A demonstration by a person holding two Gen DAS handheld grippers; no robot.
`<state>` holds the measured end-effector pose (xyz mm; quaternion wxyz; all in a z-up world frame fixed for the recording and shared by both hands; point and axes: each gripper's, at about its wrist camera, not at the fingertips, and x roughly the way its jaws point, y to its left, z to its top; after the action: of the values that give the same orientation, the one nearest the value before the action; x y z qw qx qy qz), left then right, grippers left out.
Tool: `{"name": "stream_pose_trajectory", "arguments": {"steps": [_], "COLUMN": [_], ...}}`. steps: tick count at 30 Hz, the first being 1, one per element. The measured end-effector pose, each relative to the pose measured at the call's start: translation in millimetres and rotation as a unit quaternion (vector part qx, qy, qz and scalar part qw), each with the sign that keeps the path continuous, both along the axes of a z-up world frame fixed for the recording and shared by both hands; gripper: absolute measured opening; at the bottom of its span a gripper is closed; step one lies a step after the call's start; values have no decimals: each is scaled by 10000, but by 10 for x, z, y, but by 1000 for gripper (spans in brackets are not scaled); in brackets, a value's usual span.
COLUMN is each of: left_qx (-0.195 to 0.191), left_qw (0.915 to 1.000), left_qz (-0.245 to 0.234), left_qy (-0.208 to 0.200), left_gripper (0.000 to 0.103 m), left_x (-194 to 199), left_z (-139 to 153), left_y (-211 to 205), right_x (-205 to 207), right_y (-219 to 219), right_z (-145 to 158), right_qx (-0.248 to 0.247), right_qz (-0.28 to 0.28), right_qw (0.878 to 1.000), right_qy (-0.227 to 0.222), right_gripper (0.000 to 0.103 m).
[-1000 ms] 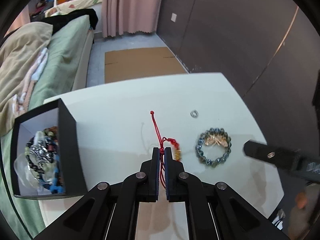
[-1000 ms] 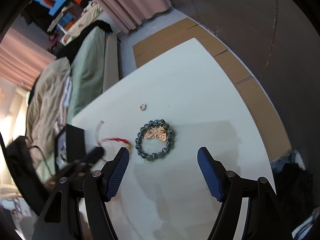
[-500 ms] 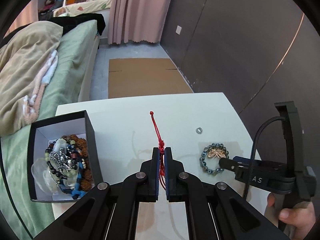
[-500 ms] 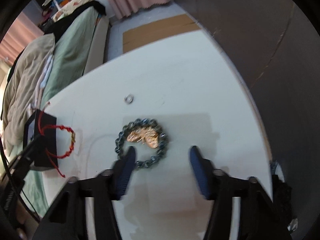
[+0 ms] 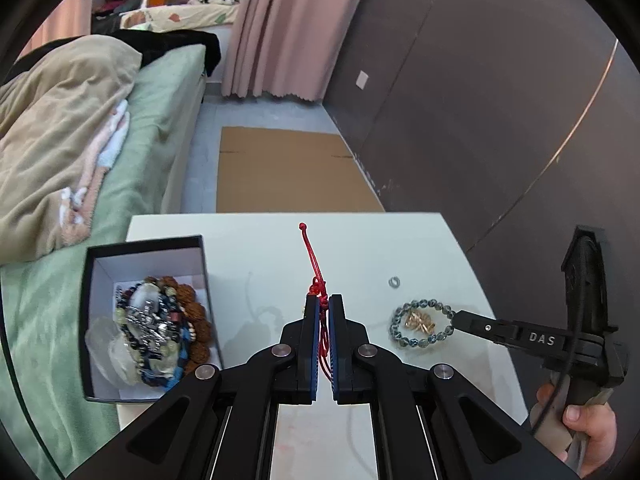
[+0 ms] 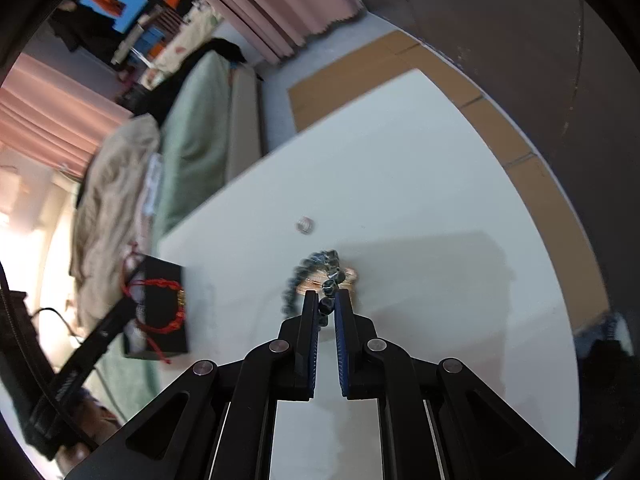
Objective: Organize jewelry
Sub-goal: 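Carry the red string bracelet toward the box with the left gripper while the right grasps the grey bead bracelet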
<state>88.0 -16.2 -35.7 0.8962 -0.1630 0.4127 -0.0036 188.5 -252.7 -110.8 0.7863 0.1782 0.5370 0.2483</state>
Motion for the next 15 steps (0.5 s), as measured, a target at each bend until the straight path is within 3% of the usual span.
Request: {"name": "stream_pose_trajectory", "arguments": {"steps": [9,15], "left_qx": [-170,-198], "left_qw": [9989,9981], "left_qz": [241,453], "left_qy": [-352,-364], "left_gripper": [4,4], "left_x": [-180,-240], "left_z": [235,259], "left_y": [262,508], "right_x": [-93,-122], "right_y": [184,390], "right_z": [295,428], "right_qx": [579,888], "right_qz": [163,287], "right_qw": [9973,9936], "right_qy": [-420,-632], "right_gripper": [10,10]}}
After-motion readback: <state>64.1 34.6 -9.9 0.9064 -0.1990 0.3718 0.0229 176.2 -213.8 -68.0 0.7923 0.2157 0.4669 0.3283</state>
